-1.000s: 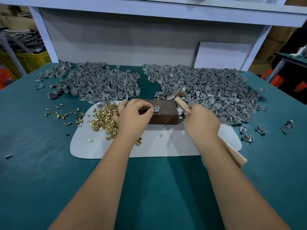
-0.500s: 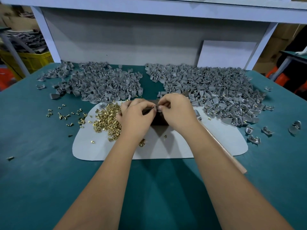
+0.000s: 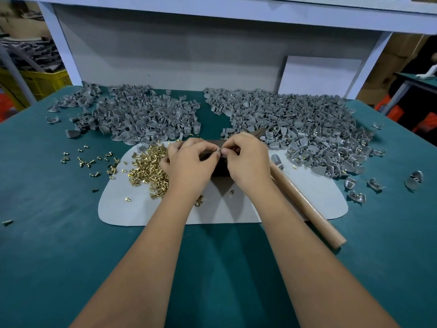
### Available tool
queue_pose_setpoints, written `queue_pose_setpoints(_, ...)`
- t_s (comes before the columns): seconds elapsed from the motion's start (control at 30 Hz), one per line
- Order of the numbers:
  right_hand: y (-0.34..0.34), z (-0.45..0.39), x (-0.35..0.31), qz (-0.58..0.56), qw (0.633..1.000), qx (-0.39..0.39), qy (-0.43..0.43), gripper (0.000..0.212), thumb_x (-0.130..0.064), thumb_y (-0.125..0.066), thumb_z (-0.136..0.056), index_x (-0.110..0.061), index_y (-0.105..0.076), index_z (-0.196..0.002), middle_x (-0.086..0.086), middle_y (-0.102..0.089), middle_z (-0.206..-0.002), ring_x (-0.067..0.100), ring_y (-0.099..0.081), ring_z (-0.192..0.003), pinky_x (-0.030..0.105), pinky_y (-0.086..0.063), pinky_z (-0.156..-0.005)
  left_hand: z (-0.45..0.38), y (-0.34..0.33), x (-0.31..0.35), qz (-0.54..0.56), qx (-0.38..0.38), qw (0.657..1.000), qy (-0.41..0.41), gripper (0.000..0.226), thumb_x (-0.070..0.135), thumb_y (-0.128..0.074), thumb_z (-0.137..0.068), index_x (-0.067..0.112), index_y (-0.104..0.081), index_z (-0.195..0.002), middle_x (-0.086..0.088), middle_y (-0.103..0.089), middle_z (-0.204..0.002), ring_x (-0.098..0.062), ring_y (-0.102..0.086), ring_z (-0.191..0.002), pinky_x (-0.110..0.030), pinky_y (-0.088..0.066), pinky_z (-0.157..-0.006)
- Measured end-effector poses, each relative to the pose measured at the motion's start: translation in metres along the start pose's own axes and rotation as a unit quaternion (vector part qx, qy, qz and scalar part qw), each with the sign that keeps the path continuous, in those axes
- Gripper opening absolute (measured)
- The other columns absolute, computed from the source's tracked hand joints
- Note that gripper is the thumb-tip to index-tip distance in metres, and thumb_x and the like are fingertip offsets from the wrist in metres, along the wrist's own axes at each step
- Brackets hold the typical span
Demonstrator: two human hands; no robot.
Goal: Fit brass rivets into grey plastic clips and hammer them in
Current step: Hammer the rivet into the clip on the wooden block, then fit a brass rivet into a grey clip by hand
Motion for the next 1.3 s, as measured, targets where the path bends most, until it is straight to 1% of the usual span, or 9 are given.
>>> queue_pose_setpoints(0.33,-0.004,-0.005,0.003,0.031,0.998,-0.031,-0.048,0.016,-0.013,-0.065,-0.086,-0.022,-0.064,-0.073,-0.003,-0.061,-0.082,0.014,-0.054,-0.077,0.026,-0.044,-0.071,0.002,0.0,0.0,-0.002,-0.003,1.0,0.007,0.007,0.041,-0.062,-0.09,0.043,-0.069,-0.091,0.022,-0.059,-0.114,-0.018,-0.029,-0.126,-0.045,-0.02,-0.104)
queue_pose_setpoints(0.47,-0.001,-0.003,-0.003,0.028,0.996,-0.079,-0.017,0.01,-0.013,-0.062,-0.089,-0.016,-0.071,-0.091,0.0,-0.065,-0.097,0.015,-0.057,-0.088,0.03,-0.046,-0.084,0.002,0.001,0.001,-0.001,0.002,1.0,0.005,0.006,0.042,-0.063,-0.089,0.046,-0.064,-0.084,0.022,-0.06,-0.115,-0.019,-0.03,-0.126,-0.044,-0.019,-0.103)
queue_pose_setpoints(0.53,0.014,-0.002,0.0,0.012,0.998,-0.056,-0.021,0.019,-0.015,-0.058,-0.091,-0.017,-0.071,-0.105,0.0,-0.067,-0.104,0.014,-0.059,-0.093,0.03,-0.047,-0.085,0.002,0.0,0.001,-0.002,0.004,1.0,0.003,0.009,0.042,-0.063,-0.089,0.047,-0.061,-0.082,0.023,-0.06,-0.115,-0.02,-0.03,-0.127,-0.045,-0.018,-0.104)
queue_pose_setpoints(0.6,0.041,0.002,0.01,0.091,0.995,0.027,-0.037,0.024,-0.018,-0.051,-0.093,-0.022,-0.069,-0.109,0.001,-0.065,-0.105,0.02,-0.058,-0.096,0.03,-0.045,-0.075,0.002,0.0,0.0,-0.001,0.005,1.0,0.001,0.01,0.043,-0.062,-0.089,0.047,-0.062,-0.081,0.025,-0.058,-0.113,-0.018,-0.03,-0.126,-0.046,-0.018,-0.104)
queue_pose_setpoints(0.67,0.062,0.012,0.025,0.224,0.969,0.08,-0.071,0.025,-0.019,-0.048,-0.093,-0.019,-0.066,-0.11,0.007,-0.06,-0.108,0.028,-0.055,-0.099,0.031,-0.042,-0.071,0.002,-0.002,-0.001,-0.007,0.007,1.0,0.0,0.008,0.044,-0.061,-0.09,0.045,-0.064,-0.082,0.026,-0.058,-0.113,-0.018,-0.03,-0.126,-0.047,-0.019,-0.103)
queue_pose_setpoints(0.8,0.056,0.035,0.054,0.347,0.93,0.004,-0.121,0.031,-0.027,-0.044,-0.096,-0.008,-0.057,-0.116,0.017,-0.056,-0.116,0.035,-0.049,-0.109,0.036,-0.041,-0.074,0.001,-0.001,-0.003,-0.023,0.022,0.999,0.009,0.007,0.045,-0.061,-0.088,0.043,-0.066,-0.083,0.025,-0.059,-0.113,-0.019,-0.03,-0.128,-0.046,-0.019,-0.102)
queue_pose_setpoints(1.03,0.045,0.036,0.06,0.357,0.928,-0.032,-0.099,0.03,-0.026,-0.048,-0.095,-0.013,-0.052,-0.122,0.012,-0.06,-0.105,0.032,-0.054,-0.101,0.032,-0.033,-0.063,0.003,0.001,-0.003,-0.009,0.027,0.999,0.016,0.008,0.043,-0.062,-0.086,0.044,-0.065,-0.078,0.026,-0.06,-0.107,-0.017,-0.031,-0.127,-0.047,-0.02,-0.104)
queue_pose_setpoints(1.2,0.067,0.035,0.043,0.376,0.921,0.053,-0.086,0.025,-0.029,-0.044,-0.1,-0.008,-0.05,-0.112,0.011,-0.057,-0.111,0.028,-0.053,-0.101,0.034,-0.038,-0.067,0.003,0.003,-0.004,0.012,0.03,0.999,0.03,0.006,0.043,-0.066,-0.083,0.043,-0.067,-0.078,0.024,-0.064,-0.106,-0.015,-0.032,-0.126,-0.044,-0.02,-0.104)
queue_pose_setpoints(1.3,0.091,0.038,0.022,0.352,0.924,0.137,-0.057,0.018,-0.027,-0.045,-0.099,-0.01,-0.047,-0.103,0.007,-0.057,-0.092,0.026,-0.052,-0.076,0.029,-0.028,-0.051,0.001,0.003,-0.004,0.037,0.031,0.998,0.044,0.01,0.045,-0.07,-0.081,0.043,-0.064,-0.073,0.026,-0.059,-0.09,-0.012,-0.031,-0.122,-0.038,-0.02,-0.096)
Point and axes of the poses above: each hand's wrist, its own z-axis away from the middle knuckle, its own y-axis out of the back of the hand, x = y × z, the point moved 8 cm from there along -z, towards the middle knuckle
